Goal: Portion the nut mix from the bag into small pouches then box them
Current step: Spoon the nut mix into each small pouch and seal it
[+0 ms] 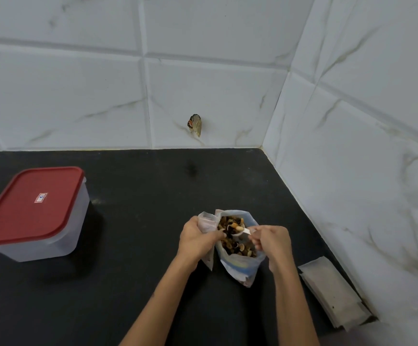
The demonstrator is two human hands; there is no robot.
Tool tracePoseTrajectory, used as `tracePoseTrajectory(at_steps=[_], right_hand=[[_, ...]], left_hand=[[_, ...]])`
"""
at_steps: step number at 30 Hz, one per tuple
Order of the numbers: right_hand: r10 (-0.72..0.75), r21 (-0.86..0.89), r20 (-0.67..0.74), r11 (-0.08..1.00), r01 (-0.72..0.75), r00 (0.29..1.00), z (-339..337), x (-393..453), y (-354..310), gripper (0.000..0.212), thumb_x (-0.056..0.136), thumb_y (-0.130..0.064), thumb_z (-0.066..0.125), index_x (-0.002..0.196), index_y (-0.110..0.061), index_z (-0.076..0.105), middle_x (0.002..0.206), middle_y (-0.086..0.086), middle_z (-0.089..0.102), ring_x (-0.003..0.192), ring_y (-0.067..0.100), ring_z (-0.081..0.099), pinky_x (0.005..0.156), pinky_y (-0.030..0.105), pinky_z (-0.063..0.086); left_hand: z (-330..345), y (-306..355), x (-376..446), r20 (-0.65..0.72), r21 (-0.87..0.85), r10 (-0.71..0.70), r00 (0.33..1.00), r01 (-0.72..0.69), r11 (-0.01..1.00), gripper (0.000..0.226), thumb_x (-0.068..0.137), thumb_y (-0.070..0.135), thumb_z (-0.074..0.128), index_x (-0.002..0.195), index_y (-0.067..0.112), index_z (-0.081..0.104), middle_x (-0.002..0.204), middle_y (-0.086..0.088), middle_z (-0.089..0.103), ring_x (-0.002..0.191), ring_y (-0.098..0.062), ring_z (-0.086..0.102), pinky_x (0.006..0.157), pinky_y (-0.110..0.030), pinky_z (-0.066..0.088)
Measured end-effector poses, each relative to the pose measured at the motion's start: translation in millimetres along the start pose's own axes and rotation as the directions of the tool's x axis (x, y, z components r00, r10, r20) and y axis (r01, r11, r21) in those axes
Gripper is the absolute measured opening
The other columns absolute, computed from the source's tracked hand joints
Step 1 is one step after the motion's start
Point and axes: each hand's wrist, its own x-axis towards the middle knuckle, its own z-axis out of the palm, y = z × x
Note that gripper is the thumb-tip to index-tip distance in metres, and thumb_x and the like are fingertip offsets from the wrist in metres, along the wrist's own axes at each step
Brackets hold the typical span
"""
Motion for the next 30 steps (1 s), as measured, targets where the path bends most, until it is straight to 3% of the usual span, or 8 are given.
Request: tracePoseTrajectory(at_steps=[3, 6, 13, 17, 20, 23, 30], right_hand=[[0.031, 0.032, -0.026, 0.999, -0.03, 0.999, -3.1, -0.5, -1.6, 0.02, 0.085, -0.01, 0.065, 0.066, -0.013, 0.061, 0.056, 0.001, 0.056, 0.051, 0.009, 0.048, 0.047, 0.02, 0.036], [-0.006, 0.118, -0.074, 0.993, 0.014, 0.997, -14.8, -10.9, -7.2, 0.009, 0.085, -0.004, 0.063, 0.08, -0.01, 0.067, 0.062, 0.003, 0.058, 0.056, 0.01, 0.05, 0.049, 0.021, 0.038], [-0.389, 0.193, -0.059, 0.899, 0.393, 0.919, -38.1, -65.2, -30.9, 0.019, 0.089, -0.002, 0.056, 0.088, -0.017, 0.068, 0.078, 0.003, 0.067, 0.071, 0.01, 0.059, 0.06, 0.02, 0.044], [-0.533, 0.072, -0.035, 0.842, 0.534, 0.845, -27.5, -78.7, -33.6, 0.016, 0.088, -0.008, 0.06, 0.094, -0.018, 0.072, 0.082, -0.007, 0.067, 0.078, 0.006, 0.061, 0.071, 0.021, 0.05], [-0.71, -0.201, -0.011, 0.691, 0.694, 0.704, -19.9, -82.5, -29.7, 0.018, 0.089, -0.013, 0.063, 0.102, -0.019, 0.073, 0.087, -0.013, 0.066, 0.076, -0.005, 0.056, 0.066, 0.005, 0.041], [-0.801, -0.357, 0.02, 0.553, 0.753, 0.598, -16.5, -85.1, -28.9, 0.02, 0.09, -0.013, 0.061, 0.107, -0.018, 0.072, 0.099, -0.005, 0.069, 0.077, -0.003, 0.054, 0.063, 0.001, 0.037], [-0.849, -0.4, 0.048, 0.466, 0.789, 0.526, -16.4, -91.5, -32.9, 0.021, 0.093, -0.012, 0.057, 0.107, -0.015, 0.072, 0.105, 0.002, 0.069, 0.09, 0.007, 0.06, 0.078, 0.01, 0.044]], left_hand=[[-1.3, 6.1, -3.9, -0.07, 0.151, 0.154, 0.986, -0.142, 0.978, 0.032, 0.074, 0.015, 0.076, 0.095, 0.019, 0.053, 0.096, 0.002, 0.061, 0.085, -0.007, 0.058, 0.062, -0.02, 0.047], [-0.5, 12.2, -11.3, -0.089, 0.225, 0.273, 0.958, -0.248, 0.942, 0.031, 0.073, 0.017, 0.074, 0.096, 0.017, 0.053, 0.093, 0.004, 0.06, 0.084, -0.007, 0.059, 0.064, -0.023, 0.051], [6.7, 22.2, -19.8, -0.058, 0.282, 0.319, 0.946, -0.291, 0.914, 0.033, 0.074, 0.02, 0.071, 0.099, 0.021, 0.05, 0.092, 0.008, 0.059, 0.086, -0.007, 0.058, 0.064, -0.022, 0.048], [7.5, 26.5, -23.3, -0.067, 0.252, 0.357, 0.932, -0.331, 0.909, 0.033, 0.075, 0.02, 0.073, 0.098, 0.021, 0.049, 0.088, 0.009, 0.057, 0.083, -0.007, 0.058, 0.064, -0.023, 0.049], [6.7, 27.0, -24.0, -0.064, 0.2, 0.355, 0.933, -0.337, 0.92, 0.034, 0.074, 0.016, 0.074, 0.098, 0.018, 0.051, 0.089, 0.007, 0.059, 0.082, -0.008, 0.058, 0.061, -0.019, 0.045], [5.6, 25.2, -23.4, -0.076, 0.166, 0.338, 0.938, -0.323, 0.932, 0.034, 0.073, 0.017, 0.075, 0.098, 0.017, 0.052, 0.092, 0.005, 0.061, 0.084, -0.007, 0.059, 0.062, -0.019, 0.047], [1.8, 22.7, -23.0, -0.093, 0.138, 0.359, 0.929, -0.345, 0.928, 0.033, 0.073, 0.014, 0.075, 0.095, 0.018, 0.051, 0.088, 0.008, 0.059, 0.075, -0.003, 0.057, 0.052, -0.009, 0.044]])
